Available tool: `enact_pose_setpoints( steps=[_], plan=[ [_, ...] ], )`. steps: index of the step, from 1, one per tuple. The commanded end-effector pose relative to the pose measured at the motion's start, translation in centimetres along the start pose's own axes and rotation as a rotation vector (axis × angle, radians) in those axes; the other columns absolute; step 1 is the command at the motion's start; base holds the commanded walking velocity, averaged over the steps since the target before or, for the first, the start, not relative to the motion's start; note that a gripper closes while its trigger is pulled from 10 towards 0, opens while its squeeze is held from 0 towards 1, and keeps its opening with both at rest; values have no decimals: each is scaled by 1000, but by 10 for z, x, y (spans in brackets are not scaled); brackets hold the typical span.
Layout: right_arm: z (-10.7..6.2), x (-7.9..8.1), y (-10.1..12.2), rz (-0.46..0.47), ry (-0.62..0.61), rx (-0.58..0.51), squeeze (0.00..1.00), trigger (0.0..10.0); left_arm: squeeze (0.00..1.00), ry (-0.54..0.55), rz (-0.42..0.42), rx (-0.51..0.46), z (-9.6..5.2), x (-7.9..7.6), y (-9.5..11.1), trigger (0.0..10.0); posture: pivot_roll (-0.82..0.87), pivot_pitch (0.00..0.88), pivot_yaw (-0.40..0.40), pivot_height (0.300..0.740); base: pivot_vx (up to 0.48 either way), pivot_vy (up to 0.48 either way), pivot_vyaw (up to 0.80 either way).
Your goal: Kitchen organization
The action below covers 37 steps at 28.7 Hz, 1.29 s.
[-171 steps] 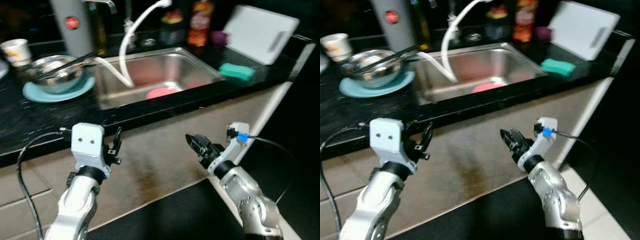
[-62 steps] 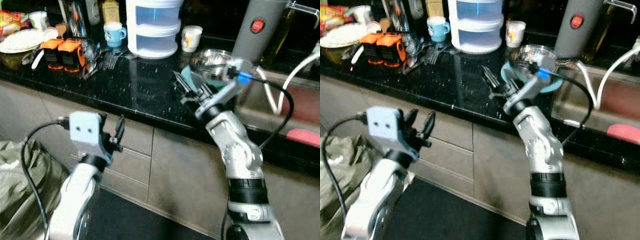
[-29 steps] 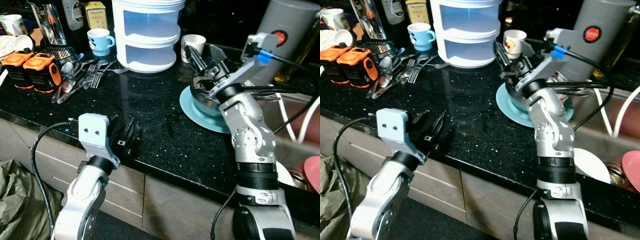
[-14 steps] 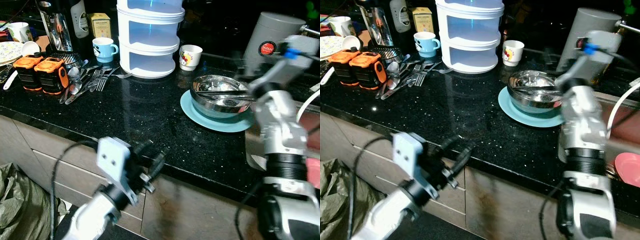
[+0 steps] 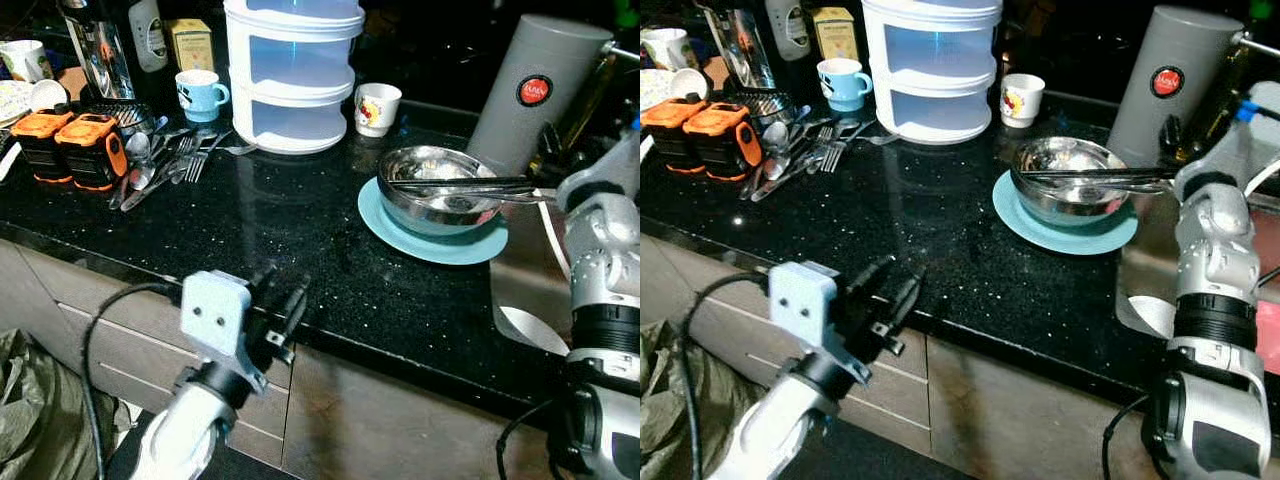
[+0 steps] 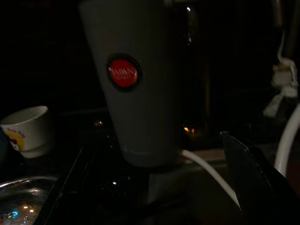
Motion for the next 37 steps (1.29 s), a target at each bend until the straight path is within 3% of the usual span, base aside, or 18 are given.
enact_pose_setpoints(
  steps=[1,5,6,7,16,20,24,29,37],
  plan=[
    [2,-3,0,47,-17,19,0,10000,0,17,-4,-10,1,0,0,10000,162,0,-47,740,0,0,0],
    [4,-3,3,111,-7,8,0,10000,0,34,-1,-16,2,2,0,10000,159,0,-42,740,0,0,0],
    [5,-3,10,235,15,-20,0,10000,0,38,3,-18,2,2,1,10000,157,0,-39,740,0,0,-800],
    [5,-3,11,265,20,-28,0,10000,0,38,4,-18,2,2,1,10000,157,0,-39,740,0,0,-800],
    [3,5,5,316,89,31,0,10000,0,52,16,-48,6,4,5,10000,148,0,-37,740,0,0,-76],
    [-1,22,-6,436,214,138,0,10000,0,59,15,-48,7,5,4,10000,144,0,-37,740,0,0,0],
    [-4,33,-7,506,272,159,0,10000,0,62,16,-47,8,5,2,10000,144,0,-39,740,0,0,0],
    [-6,43,-8,553,284,175,0,10000,0,63,18,-47,10,5,1,10000,147,0,-42,740,0,0,0],
    [-5,39,-11,570,249,192,0,10000,0,60,16,-46,10,5,0,10000,145,0,-45,740,0,0,0]
  ],
)
Point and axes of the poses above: a point about 5 cm out from each wrist's last joint towards the gripper, its own z axis pointing out of the wrist towards the gripper, its own y axis along the axis of the wrist's last joint, x = y × z, the point moved 1 cm from there along z, pointing out of the wrist towards the gripper, and after that the axes turned 12 degrees about -z, right-handed, at the moved point
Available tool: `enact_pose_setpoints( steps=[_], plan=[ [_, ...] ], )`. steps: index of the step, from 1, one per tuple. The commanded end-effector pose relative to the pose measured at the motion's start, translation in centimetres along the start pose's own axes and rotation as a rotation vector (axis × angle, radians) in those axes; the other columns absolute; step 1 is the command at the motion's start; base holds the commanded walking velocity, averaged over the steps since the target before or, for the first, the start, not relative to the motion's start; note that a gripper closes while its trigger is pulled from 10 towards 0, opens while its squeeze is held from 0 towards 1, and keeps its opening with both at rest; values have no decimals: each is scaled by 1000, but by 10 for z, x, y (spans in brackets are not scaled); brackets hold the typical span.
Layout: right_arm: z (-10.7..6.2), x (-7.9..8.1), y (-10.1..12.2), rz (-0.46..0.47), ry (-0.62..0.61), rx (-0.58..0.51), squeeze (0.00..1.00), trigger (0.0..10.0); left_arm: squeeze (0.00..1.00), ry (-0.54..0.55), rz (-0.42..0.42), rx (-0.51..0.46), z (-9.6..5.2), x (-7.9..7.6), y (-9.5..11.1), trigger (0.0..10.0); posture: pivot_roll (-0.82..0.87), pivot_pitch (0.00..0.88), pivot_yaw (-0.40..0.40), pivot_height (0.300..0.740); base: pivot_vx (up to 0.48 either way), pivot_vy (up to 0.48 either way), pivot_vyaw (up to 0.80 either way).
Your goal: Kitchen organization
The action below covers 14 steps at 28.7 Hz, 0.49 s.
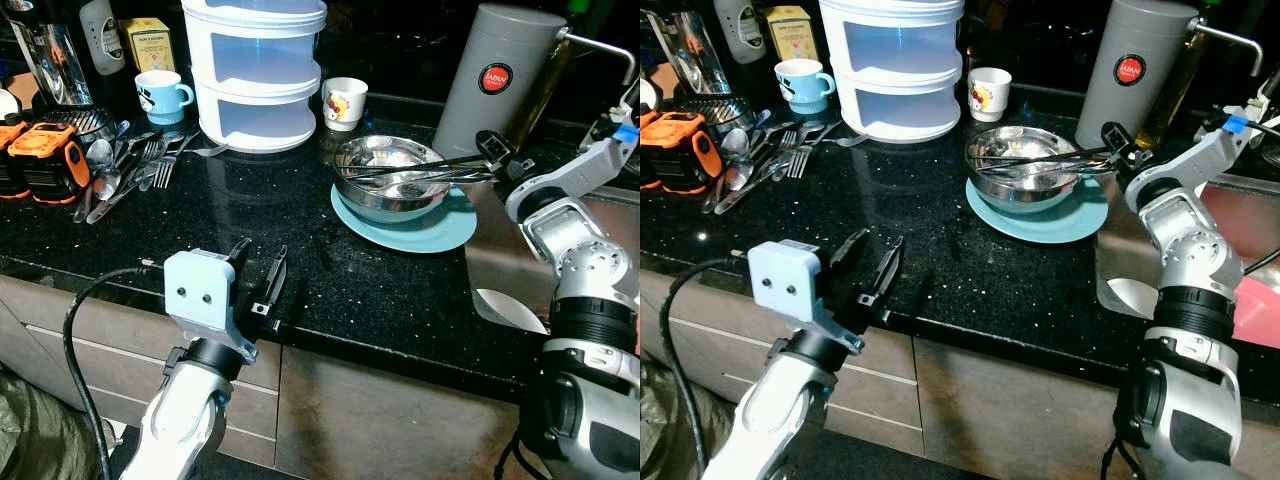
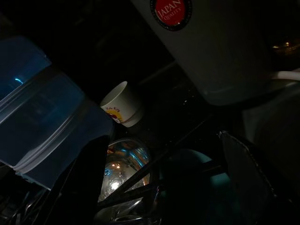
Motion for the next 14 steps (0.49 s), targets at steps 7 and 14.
enact_pose_setpoints(
  steps=[7,14],
  plan=[
    [-1,-1,21,106,9,-111,0,10000,0,-7,0,4,1,-1,-4,10000,143,0,-46,740,0,0,0],
    [-1,-2,13,13,-20,-71,0,10000,0,-9,-3,2,2,-2,-4,10000,142,0,-50,740,0,0,0]
  ],
)
Point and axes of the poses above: a point about 5 cm out from each wrist's last joint towards the gripper, its own z axis pointing out of the wrist towards the gripper, its own y axis along the axis of the wrist's last joint, x = y × z, the point moved 1 cm from there along z, pointing out of the wrist towards the gripper, and after that the axes turned 12 degrees about -z, right-handed, at the moved point
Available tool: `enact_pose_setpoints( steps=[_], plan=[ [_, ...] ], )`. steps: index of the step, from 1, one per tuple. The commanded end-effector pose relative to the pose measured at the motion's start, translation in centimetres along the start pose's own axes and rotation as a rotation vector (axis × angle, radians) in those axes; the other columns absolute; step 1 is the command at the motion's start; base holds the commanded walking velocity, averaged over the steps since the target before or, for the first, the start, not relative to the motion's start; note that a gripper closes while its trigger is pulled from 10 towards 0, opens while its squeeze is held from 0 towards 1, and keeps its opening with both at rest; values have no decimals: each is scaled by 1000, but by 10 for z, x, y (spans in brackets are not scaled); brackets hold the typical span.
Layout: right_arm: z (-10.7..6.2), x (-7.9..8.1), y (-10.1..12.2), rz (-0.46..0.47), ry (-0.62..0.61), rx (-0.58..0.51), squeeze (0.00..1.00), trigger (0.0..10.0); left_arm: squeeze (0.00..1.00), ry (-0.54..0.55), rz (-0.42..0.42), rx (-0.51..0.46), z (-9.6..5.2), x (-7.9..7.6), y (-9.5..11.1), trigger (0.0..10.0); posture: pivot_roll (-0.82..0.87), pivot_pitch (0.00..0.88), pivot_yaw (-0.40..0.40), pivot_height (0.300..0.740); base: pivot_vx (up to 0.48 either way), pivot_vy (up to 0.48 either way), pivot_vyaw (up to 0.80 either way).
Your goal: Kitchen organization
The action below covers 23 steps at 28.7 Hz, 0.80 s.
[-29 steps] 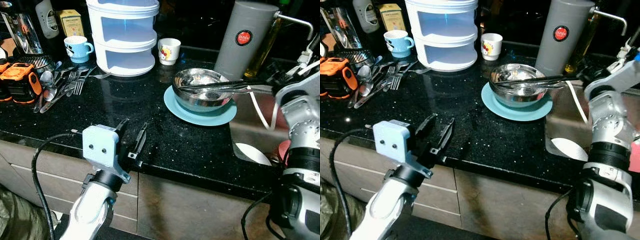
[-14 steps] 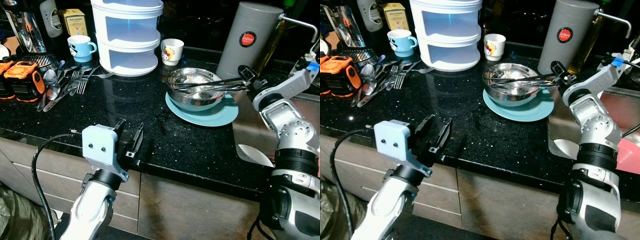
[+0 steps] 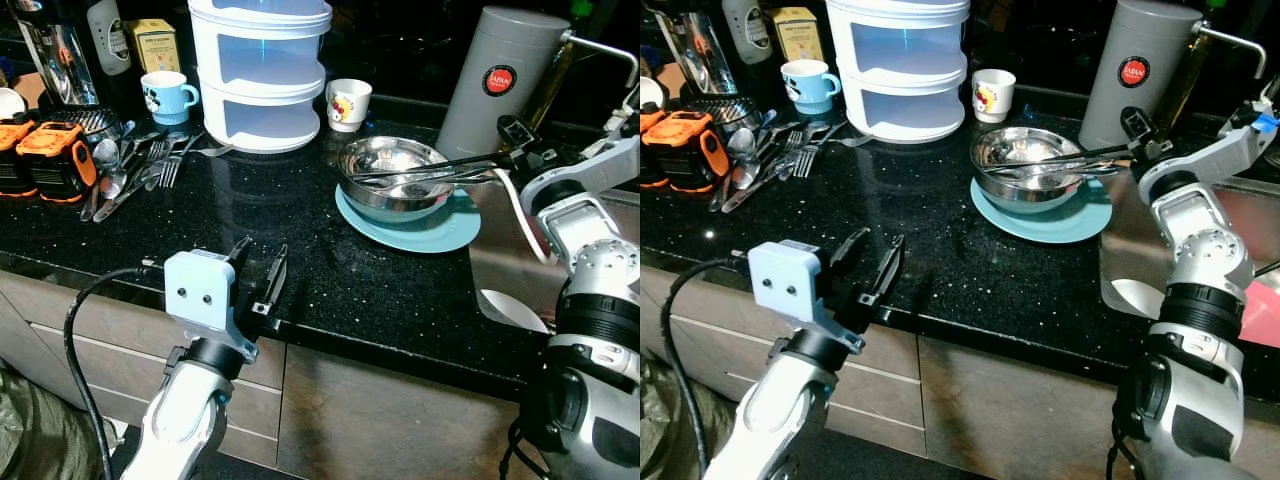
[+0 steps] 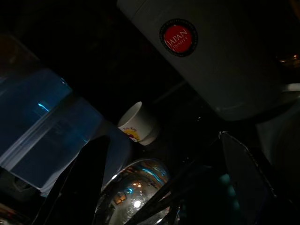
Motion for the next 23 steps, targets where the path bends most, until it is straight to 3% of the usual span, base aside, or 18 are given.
enact_pose_setpoints(
  steps=[1,13,19,23],
  plan=[
    [-1,-1,-2,-64,-21,2,0,10000,0,-7,-3,5,1,-2,-3,10000,142,0,-50,740,0,0,0],
    [-2,-2,-6,-46,-76,-42,0,10000,0,-4,-5,-3,1,-4,-1,10000,152,0,-60,740,0,0,0],
    [-2,-2,-6,-116,-94,-60,0,10000,0,-2,-5,0,-1,-5,-1,10000,155,0,-59,740,0,0,0],
    [-2,-4,1,-107,-103,-98,0,10000,0,-2,-8,0,-1,-6,-1,10000,152,0,-57,740,0,0,0]
  ],
)
Point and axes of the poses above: a point about 5 cm out from each wrist's last joint towards the gripper, its own z axis pointing out of the wrist towards the gripper, its own y axis along the axis of the wrist's last joint, x = y × z, the point moved 1 cm from there along z, pointing out of the wrist towards the gripper, and after that the axes turned 12 degrees about -z, right-handed, at the moved point
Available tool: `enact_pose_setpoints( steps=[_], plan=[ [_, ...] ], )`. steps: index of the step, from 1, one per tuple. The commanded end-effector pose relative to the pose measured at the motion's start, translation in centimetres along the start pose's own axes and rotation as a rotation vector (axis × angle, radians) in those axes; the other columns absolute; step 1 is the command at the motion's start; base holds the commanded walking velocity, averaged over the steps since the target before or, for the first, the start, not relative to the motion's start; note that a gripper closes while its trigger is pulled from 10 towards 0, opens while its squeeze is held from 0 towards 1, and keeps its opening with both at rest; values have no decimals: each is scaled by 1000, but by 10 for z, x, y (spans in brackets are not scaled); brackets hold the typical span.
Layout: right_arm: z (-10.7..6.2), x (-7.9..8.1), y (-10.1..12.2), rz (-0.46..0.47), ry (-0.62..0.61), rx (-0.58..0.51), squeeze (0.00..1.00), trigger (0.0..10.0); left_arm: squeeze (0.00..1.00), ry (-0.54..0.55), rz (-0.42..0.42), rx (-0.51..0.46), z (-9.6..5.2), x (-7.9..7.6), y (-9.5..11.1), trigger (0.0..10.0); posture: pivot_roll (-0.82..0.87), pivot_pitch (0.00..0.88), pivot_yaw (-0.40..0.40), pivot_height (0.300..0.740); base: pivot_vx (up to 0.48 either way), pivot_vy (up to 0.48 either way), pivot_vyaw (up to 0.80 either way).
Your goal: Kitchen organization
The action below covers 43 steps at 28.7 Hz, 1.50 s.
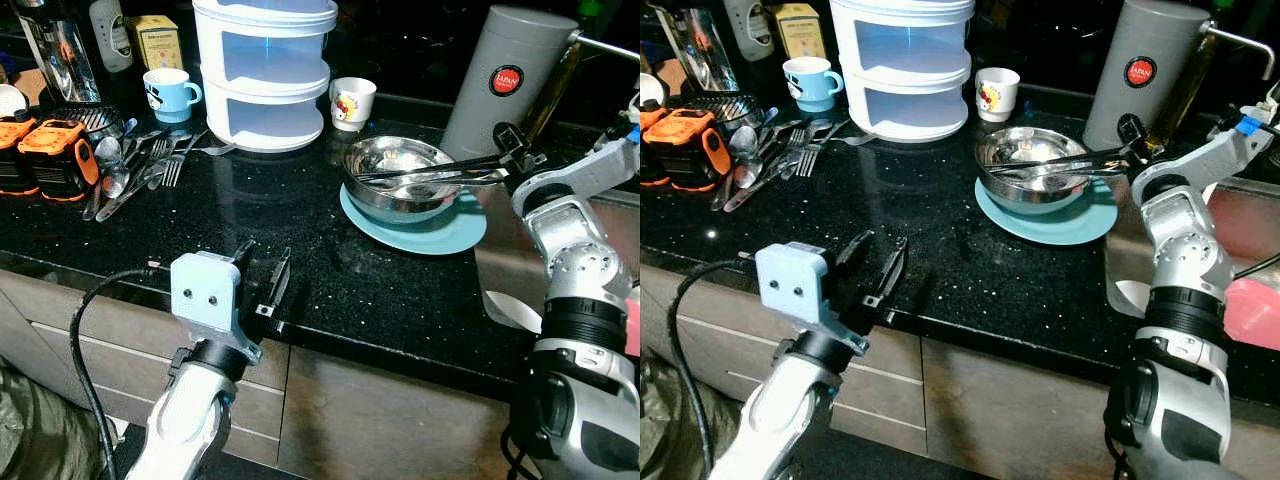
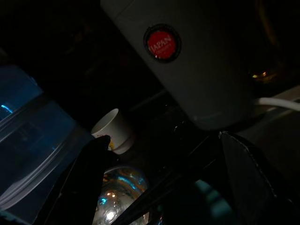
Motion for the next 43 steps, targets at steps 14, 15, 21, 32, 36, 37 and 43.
enact_pose_setpoints(
  steps=[14,15,21,32,36,37,43],
  plan=[
    [3,-21,-10,-62,-56,57,0,10000,0,-2,-23,-10,-1,-6,4,10000,155,4,-59,740,0,0,0],
    [5,-26,-11,-62,-67,65,0,10000,0,-2,-25,-12,-2,-7,5,10000,161,11,-63,740,0,0,0],
    [16,-24,8,3,-43,9,0,10000,0,5,-27,-16,-7,-9,10,10000,170,43,-68,740,0,0,0],
    [21,-12,-2,73,38,44,0,10000,0,5,-47,1,-12,-13,14,10000,175,80,-63,740,0,0,0],
    [23,-9,-2,84,52,50,0,10000,0,6,-49,5,-13,-14,14,10000,173,86,-66,740,0,0,0],
    [23,-9,-1,86,54,50,0,10000,0,6,-50,5,-12,-14,14,10000,172,86,-69,740,0,0,0],
    [25,-6,1,72,74,62,0,10000,0,8,-52,9,-12,-14,14,10000,168,78,-71,740,0,0,0]
  ],
)
Point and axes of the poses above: a point about 5 cm out from each wrist's last joint towards the gripper, its own z axis pointing out of the wrist towards the gripper, its own y axis along the axis of the wrist's last joint, x = y × z, the point moved 1 cm from there along z, pointing out of the wrist towards the gripper, and after that the axes turned 12 degrees about -z, right-handed, at the moved point
